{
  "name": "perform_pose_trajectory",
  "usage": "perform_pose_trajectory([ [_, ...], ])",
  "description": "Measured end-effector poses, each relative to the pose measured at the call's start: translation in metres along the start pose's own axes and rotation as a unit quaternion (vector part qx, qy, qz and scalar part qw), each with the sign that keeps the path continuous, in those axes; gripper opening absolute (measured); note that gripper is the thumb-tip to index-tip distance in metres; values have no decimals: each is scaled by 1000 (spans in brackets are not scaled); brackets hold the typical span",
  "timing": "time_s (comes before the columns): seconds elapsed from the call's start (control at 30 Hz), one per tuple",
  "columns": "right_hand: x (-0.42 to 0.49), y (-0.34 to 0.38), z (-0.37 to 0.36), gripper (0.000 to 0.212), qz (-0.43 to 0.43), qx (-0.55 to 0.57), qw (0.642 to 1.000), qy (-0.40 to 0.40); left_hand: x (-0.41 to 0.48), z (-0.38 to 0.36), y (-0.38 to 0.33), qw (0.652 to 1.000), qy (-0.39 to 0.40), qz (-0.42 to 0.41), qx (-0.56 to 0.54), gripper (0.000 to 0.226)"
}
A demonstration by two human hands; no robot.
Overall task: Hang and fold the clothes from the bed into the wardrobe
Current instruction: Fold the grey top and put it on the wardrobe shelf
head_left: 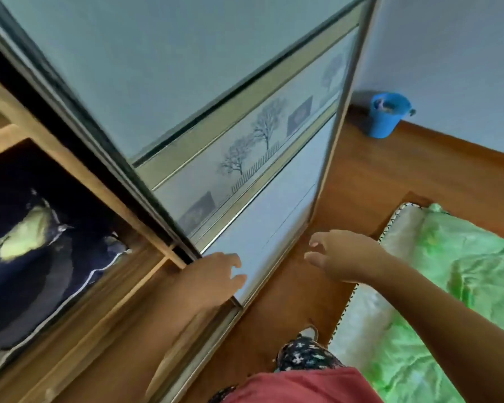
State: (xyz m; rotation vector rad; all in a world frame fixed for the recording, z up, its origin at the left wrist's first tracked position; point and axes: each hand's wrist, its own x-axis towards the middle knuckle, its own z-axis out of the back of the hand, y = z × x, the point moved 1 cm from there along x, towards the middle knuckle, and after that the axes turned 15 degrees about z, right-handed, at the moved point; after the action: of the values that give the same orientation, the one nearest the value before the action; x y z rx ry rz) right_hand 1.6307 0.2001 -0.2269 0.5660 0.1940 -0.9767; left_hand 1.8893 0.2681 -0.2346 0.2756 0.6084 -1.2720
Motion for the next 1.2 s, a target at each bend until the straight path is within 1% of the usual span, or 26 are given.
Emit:
perform_pose_trajectory([
  [0.17,-6,-92,25,46,-77,18,996,-30,60,23,-94,996,-8,-54,65,42],
  [0.37,-25,-183,55,46,-142,67,985,-67,128,53,-198,988,-29,-84,123,41],
  [0.53,-68,-248,58,45,-213,111,966,-95,156,63,-285,980,-23,-130,150,41],
  [0.7,-116,-289,46,47,-288,152,937,-125,170,58,-374,959,-13,-209,191,35],
  [0.83,-154,-309,35,46,-361,181,901,-159,180,44,-451,925,-6,-282,255,40],
  [1.03,-195,-335,25,47,-471,218,835,-180,206,21,-575,844,12,-400,356,38],
  [1.2,-187,-361,38,46,-553,248,771,-198,236,3,-674,771,37,-488,407,43],
])
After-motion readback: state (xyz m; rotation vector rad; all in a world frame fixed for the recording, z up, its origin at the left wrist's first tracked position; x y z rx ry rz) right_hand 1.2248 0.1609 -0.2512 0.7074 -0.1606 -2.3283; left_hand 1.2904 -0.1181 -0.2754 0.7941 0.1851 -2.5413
